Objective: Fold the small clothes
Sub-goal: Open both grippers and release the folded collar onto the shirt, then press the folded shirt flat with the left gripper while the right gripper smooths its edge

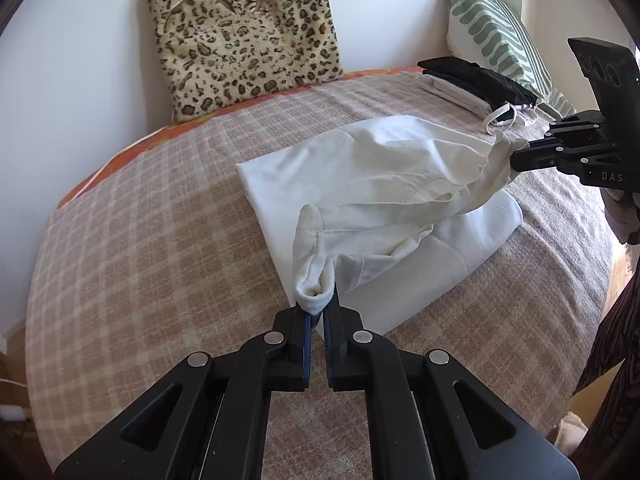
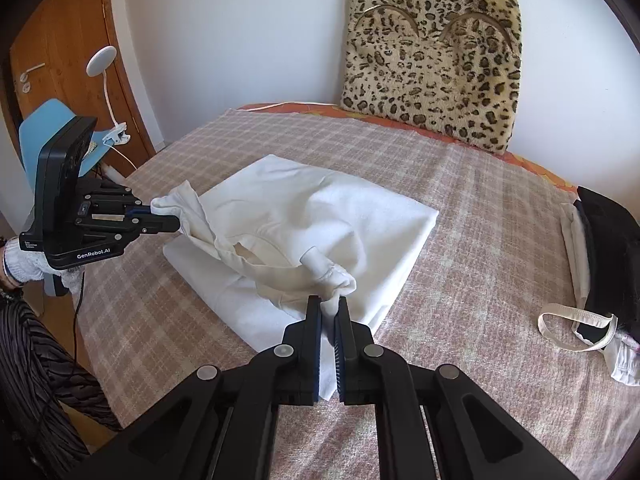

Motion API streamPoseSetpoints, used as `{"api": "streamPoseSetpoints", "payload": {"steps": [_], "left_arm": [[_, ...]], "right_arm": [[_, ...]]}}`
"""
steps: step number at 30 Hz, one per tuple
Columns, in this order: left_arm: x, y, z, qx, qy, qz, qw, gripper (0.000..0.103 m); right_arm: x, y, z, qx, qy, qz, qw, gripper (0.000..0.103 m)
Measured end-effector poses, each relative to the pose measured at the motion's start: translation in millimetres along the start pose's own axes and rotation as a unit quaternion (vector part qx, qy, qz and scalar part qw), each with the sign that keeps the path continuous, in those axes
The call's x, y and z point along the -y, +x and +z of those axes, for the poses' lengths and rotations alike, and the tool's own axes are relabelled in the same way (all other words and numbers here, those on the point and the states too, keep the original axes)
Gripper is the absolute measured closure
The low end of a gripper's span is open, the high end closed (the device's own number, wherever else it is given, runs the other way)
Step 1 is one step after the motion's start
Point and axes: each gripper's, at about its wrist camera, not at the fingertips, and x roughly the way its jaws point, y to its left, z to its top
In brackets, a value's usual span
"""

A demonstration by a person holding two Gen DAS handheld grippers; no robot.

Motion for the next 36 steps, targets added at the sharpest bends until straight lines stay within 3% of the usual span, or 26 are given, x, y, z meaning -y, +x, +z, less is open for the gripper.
{"api": "streamPoseSetpoints", "payload": {"steps": [7,9,13,16,18,23,27,30,33,36], "left_arm": [[-10.3,-14.0,-25.7,-0.016,0.011,0.002,0.9998,0.095],[-18.1,-22.9,-36.5,-0.018,0.001,0.001,0.9998,0.095],[-43.7,-36.9,-49.3,-0.01,-0.063,-0.006,0.9979,0.095],[-60.5,-37.7,-42.9,-0.002,-0.14,-0.038,0.9894,0.095],[-60.1,-38.9,-33.5,0.012,-0.162,-0.051,0.9854,0.095],[-26.7,-31.2,-1.3,0.03,-0.122,-0.071,0.9895,0.095],[-0.7,-6.3,9.8,0.009,-0.08,-0.082,0.9933,0.095],[13.5,11.8,-3.6,-0.032,-0.042,-0.075,0.9958,0.095],[16.0,4.7,-19.2,-0.022,-0.016,-0.074,0.9969,0.094],[3.2,-8.0,-22.8,-0.014,-0.041,-0.079,0.9959,0.094]], "right_arm": [[1.5,-12.9,-22.3,-0.007,-0.041,-0.005,0.999,0.093],[4.2,-23.2,-29.4,0.0,-0.041,-0.002,0.999,0.083],[17.4,-45.0,-29.1,0.033,0.009,0.026,0.999,0.079],[18.9,-44.6,-21.3,0.044,0.037,0.032,0.998,0.076],[14.1,-37.7,-14.4,0.042,0.043,0.042,0.997,0.076],[-2.1,-8.0,-1.0,0.018,0.042,0.051,0.998,0.076],[-10.4,14.8,-3.4,-0.023,0.024,0.04,0.999,0.076],[-6.7,21.0,-14.5,-0.052,0.024,0.04,0.998,0.076],[2.1,19.2,-27.6,-0.065,0.03,0.043,0.996,0.077],[9.6,9.3,-33.6,-0.062,0.039,0.049,0.996,0.077]]}}
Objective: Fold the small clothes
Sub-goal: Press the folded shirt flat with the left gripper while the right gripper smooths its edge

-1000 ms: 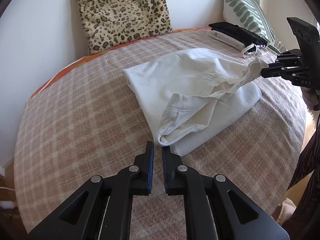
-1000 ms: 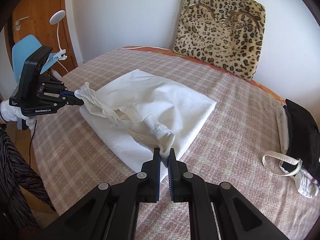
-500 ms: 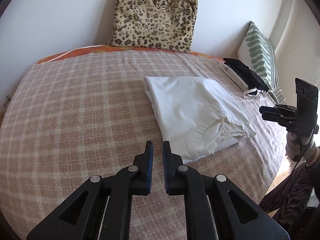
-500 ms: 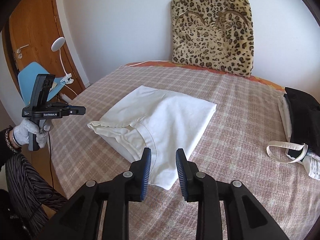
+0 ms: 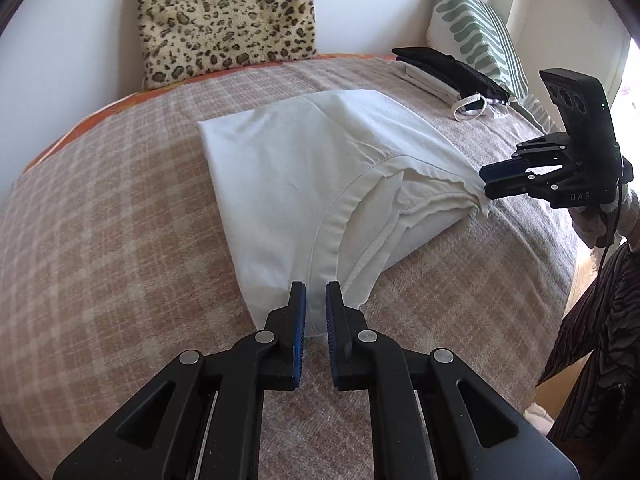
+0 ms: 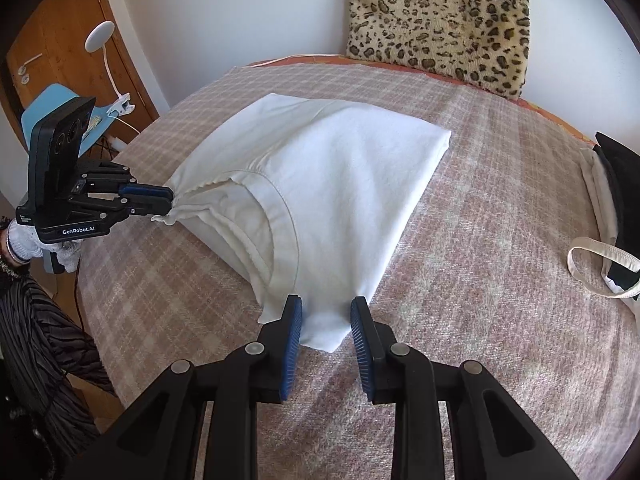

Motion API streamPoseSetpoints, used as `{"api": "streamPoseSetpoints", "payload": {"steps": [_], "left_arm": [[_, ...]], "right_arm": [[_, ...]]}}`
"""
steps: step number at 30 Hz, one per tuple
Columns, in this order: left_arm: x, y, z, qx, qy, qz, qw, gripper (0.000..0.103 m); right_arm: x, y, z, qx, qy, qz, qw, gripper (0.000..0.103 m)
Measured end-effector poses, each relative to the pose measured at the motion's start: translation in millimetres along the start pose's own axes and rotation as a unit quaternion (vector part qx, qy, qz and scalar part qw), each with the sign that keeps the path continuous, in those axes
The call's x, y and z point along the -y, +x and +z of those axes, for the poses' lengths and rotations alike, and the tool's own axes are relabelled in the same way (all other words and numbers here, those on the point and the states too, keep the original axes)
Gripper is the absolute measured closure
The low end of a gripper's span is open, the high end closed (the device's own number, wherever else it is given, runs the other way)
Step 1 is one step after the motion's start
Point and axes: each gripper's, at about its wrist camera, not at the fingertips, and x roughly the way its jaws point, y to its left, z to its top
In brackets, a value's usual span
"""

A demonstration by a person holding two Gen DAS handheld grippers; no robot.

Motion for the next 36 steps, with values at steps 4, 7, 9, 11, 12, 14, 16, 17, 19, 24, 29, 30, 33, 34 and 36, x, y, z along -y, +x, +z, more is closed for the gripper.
{"api": "streamPoseSetpoints", "payload": {"steps": [4,7,9,11,12,14,16,17,19,24,29,30,33,34,36], "left_arm": [[-17.9,-18.7,3.8,0.03,-0.055,-0.011,0.998,0.094],[-14.7,-23.3,13.3,0.046,-0.062,-0.03,0.9965,0.094],[-5.7,-20.0,18.2,0.046,-0.05,-0.033,0.9971,0.094],[-2.5,-13.9,24.5,0.04,-0.048,-0.043,0.9971,0.094],[-2.8,-12.0,26.6,0.038,-0.052,-0.048,0.9967,0.094],[-6.7,-9.3,30.3,0.036,-0.064,-0.054,0.9958,0.094],[-10.7,-9.4,32.1,0.038,-0.072,-0.049,0.9955,0.094],[-11.8,-10.7,32.0,0.041,-0.075,-0.048,0.9952,0.094],[-16.1,-12.5,34.0,0.046,-0.079,-0.048,0.9947,0.094],[-19.8,-13.3,33.9,0.049,-0.084,-0.046,0.9942,0.094],[-20.6,-7.1,35.6,0.041,-0.089,-0.053,0.9938,0.094],[-19.6,-6.2,36.0,0.04,-0.088,-0.053,0.994,0.094],[-16.9,-3.9,37.3,0.038,-0.083,-0.053,0.9945,0.094],[-16.3,-3.5,37.2,0.037,-0.083,-0.054,0.9944,0.094],[-14.9,-1.7,37.0,0.035,-0.082,-0.056,0.9944,0.094]], "right_arm": [[-1.5,-25.1,6.8,0.048,0.013,0.026,0.998,0.075],[-18.0,-29.6,17.5,0.075,-0.003,0.047,0.996,0.074],[-36.4,-21.9,24.2,0.076,-0.033,0.054,0.995,0.073],[-57.8,-9.4,26.6,0.067,-0.077,0.044,0.994,0.069],[-67.9,-0.9,26.7,0.056,-0.1,0.036,0.993,0.069],[-82.4,15.3,26.4,0.037,-0.134,0.023,0.99,0.069],[-89.2,29.3,25.8,0.022,-0.154,-0.005,0.988,0.072],[-89.3,34.2,25.4,0.016,-0.159,-0.013,0.987,0.073],[-85.8,37.8,25.6,0.012,-0.156,-0.016,0.988,0.077],[-74.7,34.7,28.0,0.015,-0.145,-0.023,0.989,0.085],[-82.2,42.2,24.0,0.004,-0.177,-0.038,0.983,0.084],[-83.3,42.8,23.2,0.003,-0.179,-0.039,0.983,0.085],[-79.8,40.0,24.4,0.002,-0.172,-0.031,0.985,0.099],[-78.7,38.2,24.8,0.004,-0.171,-0.029,0.985,0.1],[-76.1,36.6,25.3,0.004,-0.17,-0.03,0.985,0.103]]}}
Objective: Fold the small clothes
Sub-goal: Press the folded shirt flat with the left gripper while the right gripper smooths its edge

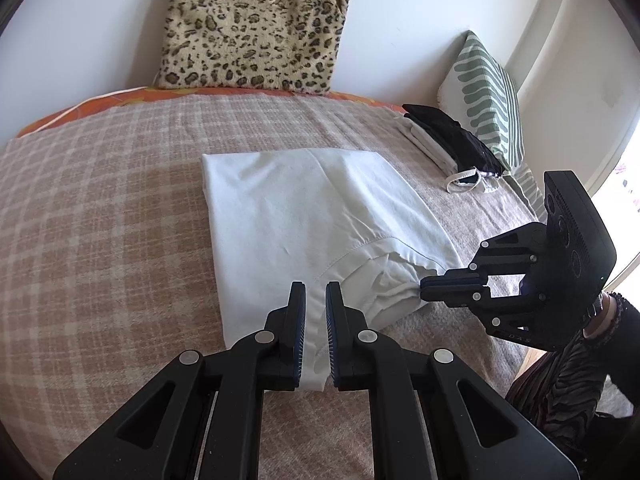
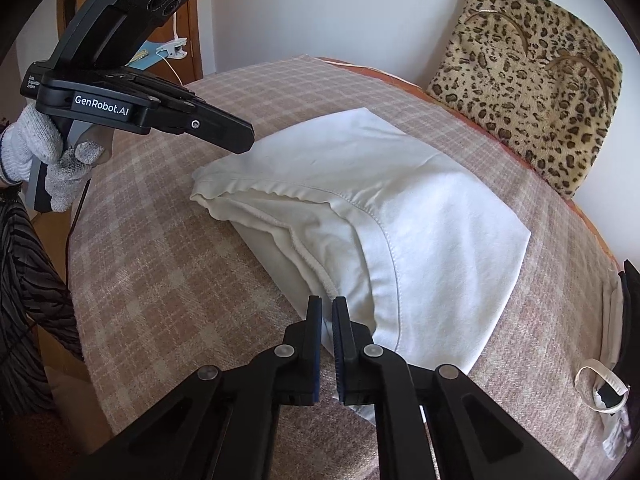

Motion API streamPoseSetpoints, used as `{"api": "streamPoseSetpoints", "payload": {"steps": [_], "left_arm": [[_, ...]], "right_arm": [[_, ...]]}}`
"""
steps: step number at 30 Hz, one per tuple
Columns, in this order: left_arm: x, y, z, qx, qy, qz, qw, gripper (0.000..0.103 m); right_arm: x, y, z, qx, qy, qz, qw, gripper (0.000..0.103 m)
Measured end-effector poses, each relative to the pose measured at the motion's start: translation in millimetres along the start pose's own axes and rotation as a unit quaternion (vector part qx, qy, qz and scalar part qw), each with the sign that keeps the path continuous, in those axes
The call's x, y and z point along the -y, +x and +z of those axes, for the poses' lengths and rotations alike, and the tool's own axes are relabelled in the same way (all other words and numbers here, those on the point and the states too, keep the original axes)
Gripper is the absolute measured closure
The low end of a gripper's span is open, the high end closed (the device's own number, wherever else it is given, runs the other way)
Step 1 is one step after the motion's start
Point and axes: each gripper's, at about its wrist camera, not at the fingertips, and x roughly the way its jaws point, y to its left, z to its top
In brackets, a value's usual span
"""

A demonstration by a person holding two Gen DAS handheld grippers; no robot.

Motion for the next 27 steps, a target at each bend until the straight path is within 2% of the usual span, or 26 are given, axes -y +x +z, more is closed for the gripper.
{"api": "streamPoseSetpoints", "payload": {"steps": [4,8,10,11,13,21,23,25,27], "left_arm": [[7.6,5.2,-2.9,-0.009,0.01,0.001,0.9999,0.094],[19.5,10.1,-4.4,-0.016,0.034,0.0,0.9993,0.094],[22.1,12.2,-4.3,-0.019,0.037,-0.001,0.9991,0.094],[22.3,13.0,-3.6,-0.019,0.036,-0.001,0.9992,0.094],[21.5,12.9,-1.7,-0.017,0.032,-0.003,0.9993,0.094],[16.4,13.2,2.7,-0.013,0.018,-0.002,0.9998,0.094],[16.8,13.2,2.5,-0.013,0.02,-0.002,0.9997,0.094],[17.6,13.0,2.2,-0.013,0.019,-0.001,0.9997,0.094],[17.9,13.4,2.7,-0.013,0.017,-0.002,0.9998,0.094]], "right_arm": [[5.4,-0.7,-1.4,-0.005,0.007,-0.006,1.0,0.103],[3.7,-17.0,-0.5,0.014,0.002,0.027,1.0,0.103],[1.1,-19.1,0.2,0.023,0.001,0.021,1.0,0.101],[0.3,-17.3,0.4,0.021,-0.001,0.019,1.0,0.086],[-3.0,-12.4,0.0,0.02,-0.009,0.019,1.0,0.067],[-5.2,14.1,8.2,-0.001,-0.014,0.01,1.0,0.084],[-4.5,16.4,8.5,-0.004,-0.015,0.005,1.0,0.096],[-1.6,14.7,8.3,-0.003,-0.01,0.007,1.0,0.103],[-0.2,9.2,7.9,-0.003,-0.016,0.021,1.0,0.103]]}}
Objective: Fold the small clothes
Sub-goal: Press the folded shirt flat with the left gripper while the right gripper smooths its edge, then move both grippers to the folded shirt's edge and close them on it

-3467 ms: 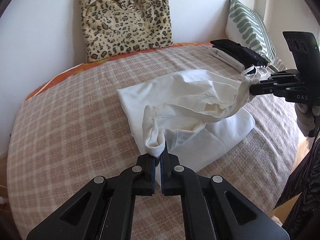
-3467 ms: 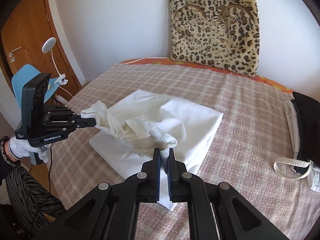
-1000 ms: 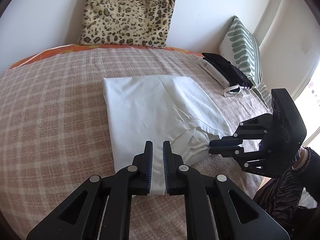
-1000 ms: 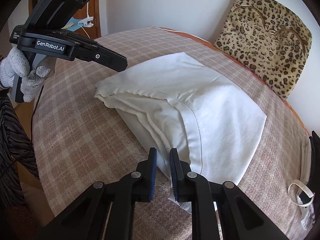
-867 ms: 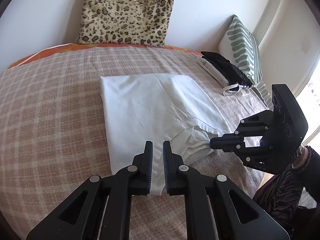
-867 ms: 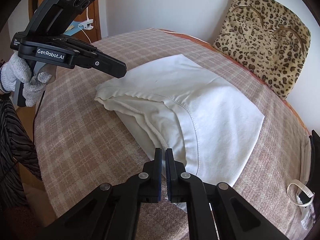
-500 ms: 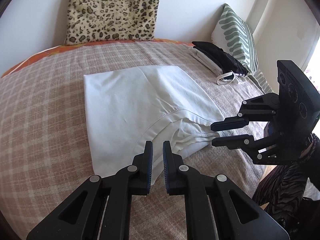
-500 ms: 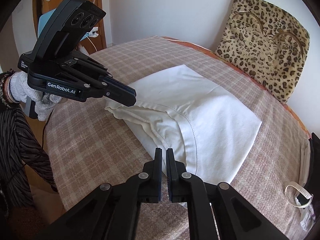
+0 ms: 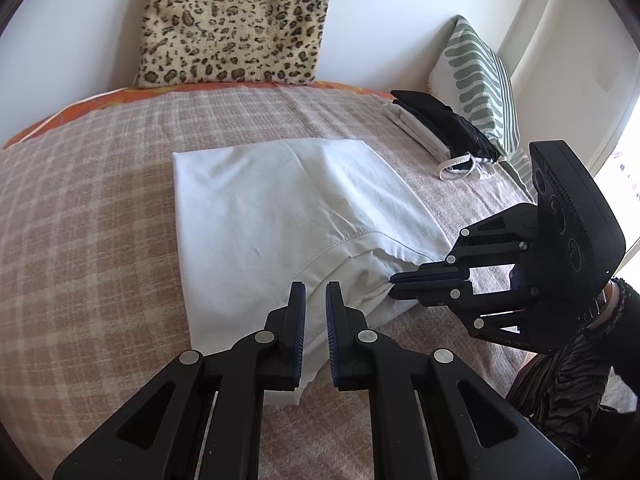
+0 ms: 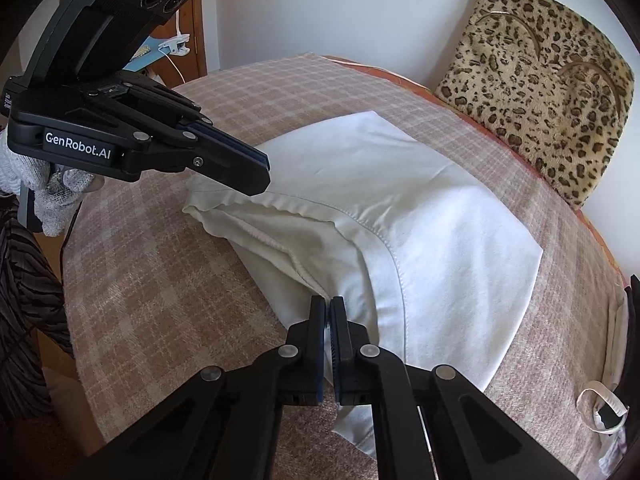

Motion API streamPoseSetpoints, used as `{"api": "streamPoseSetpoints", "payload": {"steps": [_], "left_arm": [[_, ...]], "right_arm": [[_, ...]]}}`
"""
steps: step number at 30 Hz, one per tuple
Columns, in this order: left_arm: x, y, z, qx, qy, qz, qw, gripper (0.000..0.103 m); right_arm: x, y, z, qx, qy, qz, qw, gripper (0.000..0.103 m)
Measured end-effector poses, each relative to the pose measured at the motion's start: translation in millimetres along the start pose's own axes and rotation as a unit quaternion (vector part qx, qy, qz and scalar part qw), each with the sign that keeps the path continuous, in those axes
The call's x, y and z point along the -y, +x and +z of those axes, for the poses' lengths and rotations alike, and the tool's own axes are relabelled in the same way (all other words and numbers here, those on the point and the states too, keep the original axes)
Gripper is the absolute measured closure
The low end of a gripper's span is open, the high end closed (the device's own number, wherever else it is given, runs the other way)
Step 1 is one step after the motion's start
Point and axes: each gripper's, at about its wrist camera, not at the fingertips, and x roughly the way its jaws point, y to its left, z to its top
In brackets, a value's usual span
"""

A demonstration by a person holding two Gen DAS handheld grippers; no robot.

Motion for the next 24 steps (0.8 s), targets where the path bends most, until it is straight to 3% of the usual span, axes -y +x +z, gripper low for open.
{"api": "streamPoseSetpoints", "payload": {"steps": [3,7,9,11,15,17,19,24], "left_arm": [[4.7,3.1,2.5,0.002,0.003,-0.004,1.0,0.094],[14.9,20.0,7.4,-0.01,0.013,-0.016,0.9997,0.094],[19.6,33.0,4.8,-0.029,0.028,-0.012,0.9991,0.094],[19.1,46.0,-1.9,-0.054,0.033,-0.01,0.9979,0.094],[14.9,40.5,-3.9,-0.062,0.024,-0.03,0.9974,0.094],[11.1,26.7,1.4,-0.044,0.005,-0.044,0.998,0.094],[8.1,14.8,10.2,-0.019,-0.002,-0.035,0.9992,0.094],[-2.5,14.6,19.7,-0.003,-0.026,-0.005,0.9996,0.094]], "right_arm": [[-3.6,-6.6,-3.7,-0.009,-0.024,0.02,0.999,0.103],[-5.1,2.3,-9.6,-0.027,-0.025,0.012,0.999,0.103],[1.8,-6.6,-8.2,-0.022,-0.006,0.04,0.999,0.101],[14.7,-25.7,-6.7,0.012,0.018,0.062,0.998,0.083],[61.4,-45.1,-1.7,0.069,0.114,0.044,0.99,0.081],[82.9,-41.0,0.3,0.082,0.158,0.018,0.984,0.078],[97.4,-31.1,6.9,0.083,0.181,0.007,0.98,0.079],[106.7,-7.7,41.7,0.094,0.17,0.004,0.981,0.08]]}}
